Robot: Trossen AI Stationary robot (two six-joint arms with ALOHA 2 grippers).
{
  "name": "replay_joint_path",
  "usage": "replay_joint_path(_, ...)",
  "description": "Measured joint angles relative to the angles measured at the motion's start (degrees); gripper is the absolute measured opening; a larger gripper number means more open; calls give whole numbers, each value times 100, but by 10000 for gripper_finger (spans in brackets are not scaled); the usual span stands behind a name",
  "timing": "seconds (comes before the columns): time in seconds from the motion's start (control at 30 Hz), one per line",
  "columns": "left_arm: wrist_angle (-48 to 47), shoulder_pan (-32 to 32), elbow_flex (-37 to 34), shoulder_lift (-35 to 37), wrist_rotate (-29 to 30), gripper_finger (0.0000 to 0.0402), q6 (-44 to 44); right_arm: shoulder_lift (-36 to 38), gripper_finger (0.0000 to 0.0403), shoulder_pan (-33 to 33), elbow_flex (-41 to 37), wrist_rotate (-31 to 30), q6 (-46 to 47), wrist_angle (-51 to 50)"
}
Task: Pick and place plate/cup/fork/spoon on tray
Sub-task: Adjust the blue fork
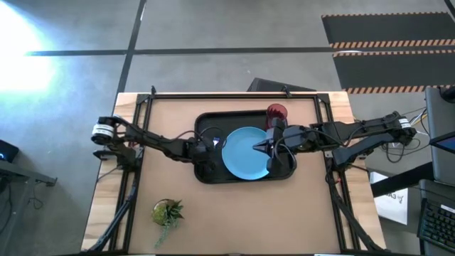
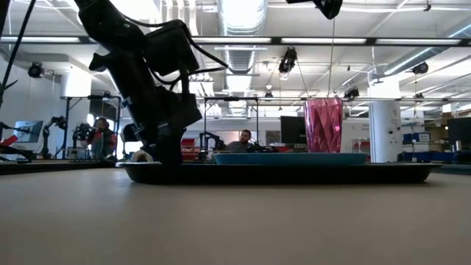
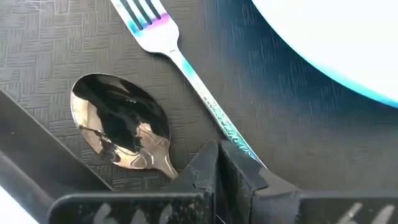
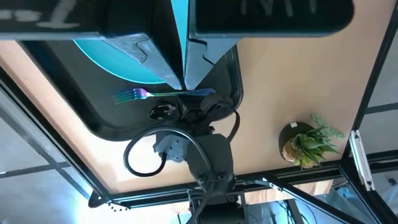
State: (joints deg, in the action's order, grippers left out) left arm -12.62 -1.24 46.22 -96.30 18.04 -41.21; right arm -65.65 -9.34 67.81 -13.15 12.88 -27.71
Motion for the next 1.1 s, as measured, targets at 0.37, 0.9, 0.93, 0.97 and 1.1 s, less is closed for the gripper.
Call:
replay_joint_path(0.37,37,-3,181,-65,-120,0,-35,0,9,-1,0,-1,-2,0)
replay_joint_path(0.9,47,-6,411,-65,-105,0,-40,0,9,0,0,-2,-57,-8)
replay_joint_path(0.93,-45,-6,411,-65,-103,0,-42,0,9,0,0,0,-57,-6)
replay_joint_path(0.97,-122,-6,408,-65,-86,0,-38,0,9,0,0,0,-59,-8)
replay_joint_path(1.1,-244,-4,402,-65,18,0,-37,0,9,0,0,0,-86,-8)
